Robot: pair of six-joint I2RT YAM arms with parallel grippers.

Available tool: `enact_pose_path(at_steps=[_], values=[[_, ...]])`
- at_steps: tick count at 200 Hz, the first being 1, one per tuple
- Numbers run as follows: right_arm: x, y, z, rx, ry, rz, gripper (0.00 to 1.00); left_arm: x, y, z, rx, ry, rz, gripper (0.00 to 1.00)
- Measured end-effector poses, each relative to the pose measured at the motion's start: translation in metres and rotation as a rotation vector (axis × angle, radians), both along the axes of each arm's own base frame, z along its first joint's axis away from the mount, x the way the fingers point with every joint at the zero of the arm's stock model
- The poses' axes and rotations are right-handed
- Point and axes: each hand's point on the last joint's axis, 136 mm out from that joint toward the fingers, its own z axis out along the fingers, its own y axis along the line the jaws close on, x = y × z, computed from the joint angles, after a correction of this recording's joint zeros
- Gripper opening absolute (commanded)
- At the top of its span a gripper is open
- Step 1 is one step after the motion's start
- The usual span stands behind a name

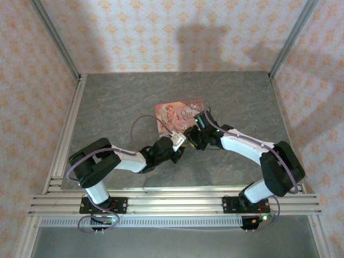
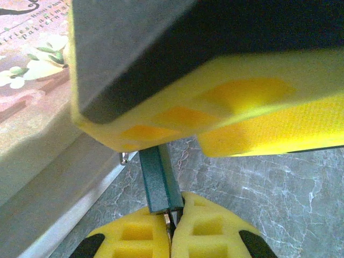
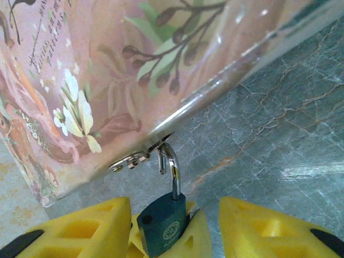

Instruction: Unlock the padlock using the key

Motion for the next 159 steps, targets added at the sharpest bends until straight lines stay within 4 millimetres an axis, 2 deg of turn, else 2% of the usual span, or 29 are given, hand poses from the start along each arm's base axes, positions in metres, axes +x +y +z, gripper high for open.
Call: enact_pose_path(at_steps=[44, 92, 132, 143, 159], values=[[-0.002, 0.0, -0.001, -0.005, 0.005, 0.007, 0.4, -0.001, 0.0, -0.001, 0.02, -0.006, -0.004, 0.05], [-0.003, 0.002, -0.007, -0.007, 0.023, 0.013, 0.4, -0.002, 0.003, -0.005, 0.034, 0.007, 0.002, 0.05], [0.0, 0.004, -0.011, -0.002, 0.026, 0.016, 0.29, -0.001, 0.005, -0.007, 0.021, 0.03, 0.028, 0.06], [0.001, 0.004, -0.011, 0.0, 0.024, 0.016, 0.3, -0.001, 0.005, -0.007, 0.014, 0.036, 0.034, 0.06], [0.001, 0.006, -0.01, 0.01, 0.023, 0.017, 0.4, -0.001, 0.005, -0.007, 0.015, 0.035, 0.034, 0.05]])
